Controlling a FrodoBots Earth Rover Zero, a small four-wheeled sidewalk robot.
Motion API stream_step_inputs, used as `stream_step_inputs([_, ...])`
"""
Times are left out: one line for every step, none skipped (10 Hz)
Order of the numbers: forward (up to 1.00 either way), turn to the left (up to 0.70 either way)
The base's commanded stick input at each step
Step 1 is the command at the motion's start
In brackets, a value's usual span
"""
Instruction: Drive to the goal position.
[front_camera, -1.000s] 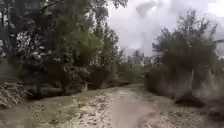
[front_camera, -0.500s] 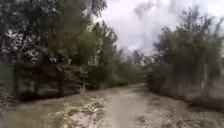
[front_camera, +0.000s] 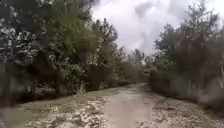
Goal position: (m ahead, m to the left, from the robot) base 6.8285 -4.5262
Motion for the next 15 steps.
stream_step_inputs([0.85, 0.00])
stream_step_inputs([0.85, 0.00])
stream_step_inputs([0.85, 0.00])
stream_step_inputs([0.85, 0.00])
stream_step_inputs([0.85, 0.00])
stream_step_inputs([0.85, 0.00])
stream_step_inputs([0.85, 0.00])
stream_step_inputs([0.85, 0.00])
stream_step_inputs([0.85, 0.00])
stream_step_inputs([0.85, 0.00])
stream_step_inputs([0.85, 0.00])
stream_step_inputs([0.85, 0.00])
stream_step_inputs([0.85, 0.00])
stream_step_inputs([0.85, 0.00])
stream_step_inputs([0.85, 0.00])
